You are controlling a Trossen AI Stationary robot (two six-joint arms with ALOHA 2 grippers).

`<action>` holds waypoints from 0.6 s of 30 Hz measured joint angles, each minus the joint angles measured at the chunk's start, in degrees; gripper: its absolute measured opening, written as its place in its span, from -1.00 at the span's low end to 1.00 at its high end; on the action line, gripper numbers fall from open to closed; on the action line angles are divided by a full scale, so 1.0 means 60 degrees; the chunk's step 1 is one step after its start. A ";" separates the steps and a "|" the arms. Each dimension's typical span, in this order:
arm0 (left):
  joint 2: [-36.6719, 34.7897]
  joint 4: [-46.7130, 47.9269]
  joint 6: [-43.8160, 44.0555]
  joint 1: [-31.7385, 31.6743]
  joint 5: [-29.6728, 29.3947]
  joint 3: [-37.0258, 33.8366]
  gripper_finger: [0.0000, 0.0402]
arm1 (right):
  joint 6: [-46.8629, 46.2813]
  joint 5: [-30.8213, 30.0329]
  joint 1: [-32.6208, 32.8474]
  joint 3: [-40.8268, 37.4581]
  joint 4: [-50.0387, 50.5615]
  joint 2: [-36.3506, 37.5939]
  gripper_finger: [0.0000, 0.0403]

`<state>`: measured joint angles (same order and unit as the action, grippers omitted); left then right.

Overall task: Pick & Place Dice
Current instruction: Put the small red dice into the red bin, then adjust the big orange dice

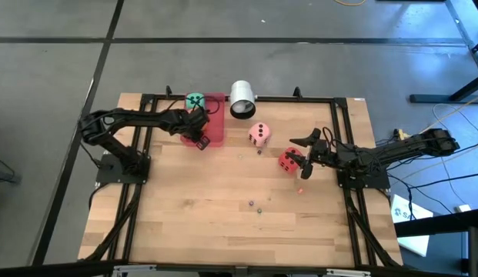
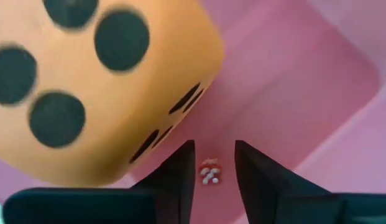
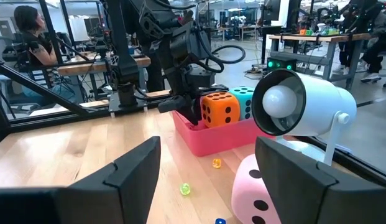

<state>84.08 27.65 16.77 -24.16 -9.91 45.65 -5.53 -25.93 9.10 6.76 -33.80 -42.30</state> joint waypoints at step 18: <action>-0.2859 -0.0267 0.0082 0.0052 0.0445 0.0000 -0.36 | 0.0063 -0.0033 -0.0002 0.0000 0.0018 0.0000 0.29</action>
<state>66.93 26.05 17.26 -23.85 -7.25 45.65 -5.15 -26.13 9.09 6.76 -33.69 -42.30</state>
